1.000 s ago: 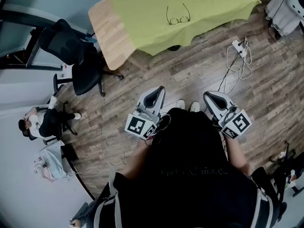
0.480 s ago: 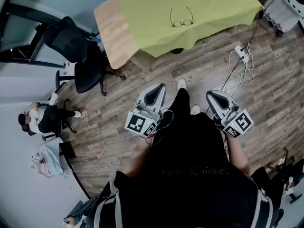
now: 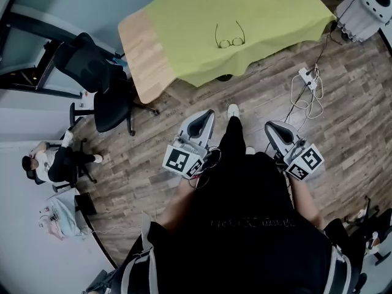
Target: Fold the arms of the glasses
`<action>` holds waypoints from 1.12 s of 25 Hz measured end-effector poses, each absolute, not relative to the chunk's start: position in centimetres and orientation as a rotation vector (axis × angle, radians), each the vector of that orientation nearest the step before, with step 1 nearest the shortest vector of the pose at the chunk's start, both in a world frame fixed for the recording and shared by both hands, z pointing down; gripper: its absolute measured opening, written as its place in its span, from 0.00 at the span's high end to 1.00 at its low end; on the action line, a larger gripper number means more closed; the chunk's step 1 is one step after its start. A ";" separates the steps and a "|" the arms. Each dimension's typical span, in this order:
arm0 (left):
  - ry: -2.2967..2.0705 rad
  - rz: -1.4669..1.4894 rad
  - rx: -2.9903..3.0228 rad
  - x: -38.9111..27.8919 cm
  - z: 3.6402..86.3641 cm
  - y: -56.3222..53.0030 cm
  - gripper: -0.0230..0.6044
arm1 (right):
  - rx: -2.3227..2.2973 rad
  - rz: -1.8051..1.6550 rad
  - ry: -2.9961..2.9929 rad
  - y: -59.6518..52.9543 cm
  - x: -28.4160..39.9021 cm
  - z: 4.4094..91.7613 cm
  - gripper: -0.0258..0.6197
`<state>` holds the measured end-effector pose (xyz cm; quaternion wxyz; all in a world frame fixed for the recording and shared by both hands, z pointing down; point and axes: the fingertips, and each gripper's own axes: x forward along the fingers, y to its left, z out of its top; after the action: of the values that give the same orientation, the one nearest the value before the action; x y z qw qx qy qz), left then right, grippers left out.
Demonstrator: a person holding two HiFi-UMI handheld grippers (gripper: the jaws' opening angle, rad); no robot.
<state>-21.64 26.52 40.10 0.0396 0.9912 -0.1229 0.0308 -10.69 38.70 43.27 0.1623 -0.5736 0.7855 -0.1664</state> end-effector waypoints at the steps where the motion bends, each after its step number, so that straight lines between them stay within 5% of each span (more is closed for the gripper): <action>1: -0.375 0.092 3.033 -21.2 40.1 25.9 0.93 | -1.636 -0.487 2.240 38.0 -10.4 43.4 0.91; 28: -0.329 0.168 2.873 -8.8 43.7 1.7 0.93 | -1.729 -0.665 2.301 13.5 2.5 44.8 0.91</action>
<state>-8.80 1.73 43.66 0.1221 0.9844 -0.1128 0.0574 2.47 13.46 44.84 0.0939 -0.5827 0.7755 -0.2241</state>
